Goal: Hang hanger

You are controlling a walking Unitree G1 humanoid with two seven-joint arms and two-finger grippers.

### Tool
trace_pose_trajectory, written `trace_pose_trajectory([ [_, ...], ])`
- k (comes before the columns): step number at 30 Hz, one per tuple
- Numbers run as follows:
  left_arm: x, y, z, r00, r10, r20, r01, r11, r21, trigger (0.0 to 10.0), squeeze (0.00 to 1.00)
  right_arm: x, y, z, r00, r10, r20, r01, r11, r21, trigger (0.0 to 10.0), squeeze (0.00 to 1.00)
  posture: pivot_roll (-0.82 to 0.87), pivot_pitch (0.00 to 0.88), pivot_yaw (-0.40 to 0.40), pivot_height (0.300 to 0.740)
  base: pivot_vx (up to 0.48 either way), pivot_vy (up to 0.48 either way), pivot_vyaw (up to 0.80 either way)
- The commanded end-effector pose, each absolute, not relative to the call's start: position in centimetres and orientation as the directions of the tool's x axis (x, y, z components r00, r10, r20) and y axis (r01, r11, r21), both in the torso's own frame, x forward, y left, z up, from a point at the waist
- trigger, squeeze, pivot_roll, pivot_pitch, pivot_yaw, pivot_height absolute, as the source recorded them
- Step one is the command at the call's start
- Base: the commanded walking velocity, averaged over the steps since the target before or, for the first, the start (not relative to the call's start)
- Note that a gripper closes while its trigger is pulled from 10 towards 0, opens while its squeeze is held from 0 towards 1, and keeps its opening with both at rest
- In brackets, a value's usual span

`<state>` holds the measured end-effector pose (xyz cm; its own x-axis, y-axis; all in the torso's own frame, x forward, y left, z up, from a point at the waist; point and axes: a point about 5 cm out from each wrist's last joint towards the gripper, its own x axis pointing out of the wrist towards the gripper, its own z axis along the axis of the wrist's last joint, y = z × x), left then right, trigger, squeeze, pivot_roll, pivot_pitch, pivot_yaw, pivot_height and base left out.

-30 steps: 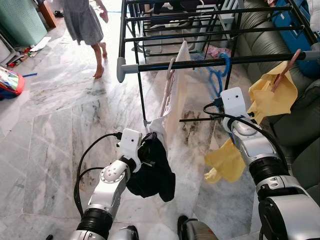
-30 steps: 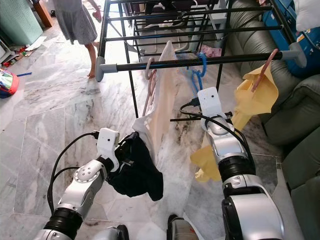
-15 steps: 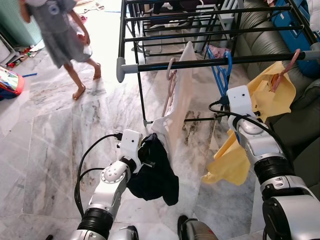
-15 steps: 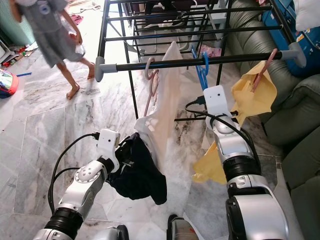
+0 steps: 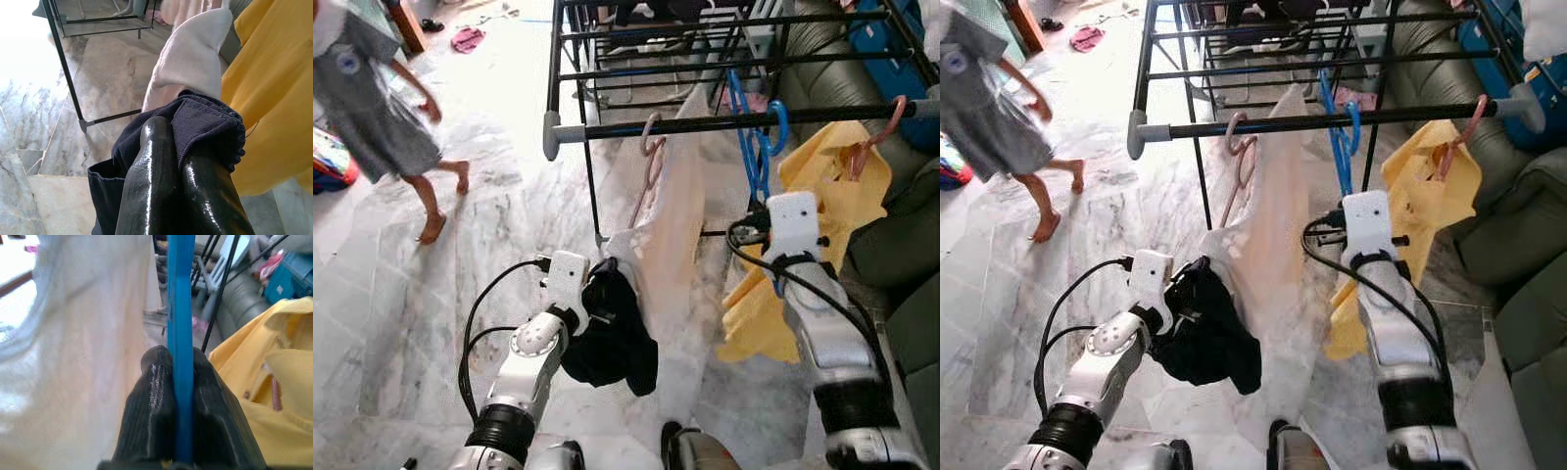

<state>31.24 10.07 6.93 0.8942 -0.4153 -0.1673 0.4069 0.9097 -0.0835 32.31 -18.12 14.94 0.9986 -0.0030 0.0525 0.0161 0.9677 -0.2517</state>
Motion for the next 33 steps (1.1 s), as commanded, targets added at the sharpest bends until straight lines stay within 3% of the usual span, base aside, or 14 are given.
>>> trace_pose_trajectory([
  [1,31.3,10.6,6.9,0.904,-0.396,-0.159,0.389,0.918,-0.072,10.0,0.00,31.4,-17.8,15.7,0.993,-0.013,0.119,0.041,0.971,-0.237,10.0,0.00,-0.20,0.183,0.057,0.740,0.000,0.000,0.00],
  [14,30.0,11.5,6.3,0.931,-0.337,-0.141,0.342,0.940,0.007,10.0,0.00,25.8,-17.5,8.7,0.993,-0.072,-0.096,0.055,0.984,-0.170,10.0,0.00,-0.21,0.220,0.039,0.740,0.000,0.000,0.00],
  [20,29.1,13.0,5.3,0.926,-0.351,-0.139,0.367,0.924,0.112,10.0,0.00,25.7,-16.5,5.0,0.964,-0.073,-0.254,0.052,0.995,-0.089,10.0,0.00,-0.17,0.204,0.001,0.740,0.000,0.000,0.00],
  [25,27.9,13.8,3.8,0.905,-0.378,-0.194,0.401,0.911,0.096,10.0,0.00,25.7,-15.2,2.9,0.939,-0.003,-0.345,-0.013,0.999,-0.042,10.0,0.00,-0.10,0.203,0.002,0.740,0.000,0.000,0.00],
  [33,26.0,15.9,1.7,0.929,-0.276,-0.247,0.319,0.935,0.154,10.0,0.00,26.3,-14.5,3.1,0.943,0.062,-0.328,-0.059,0.998,0.019,10.0,0.00,-0.10,0.213,0.002,0.740,0.000,0.000,0.00],
])
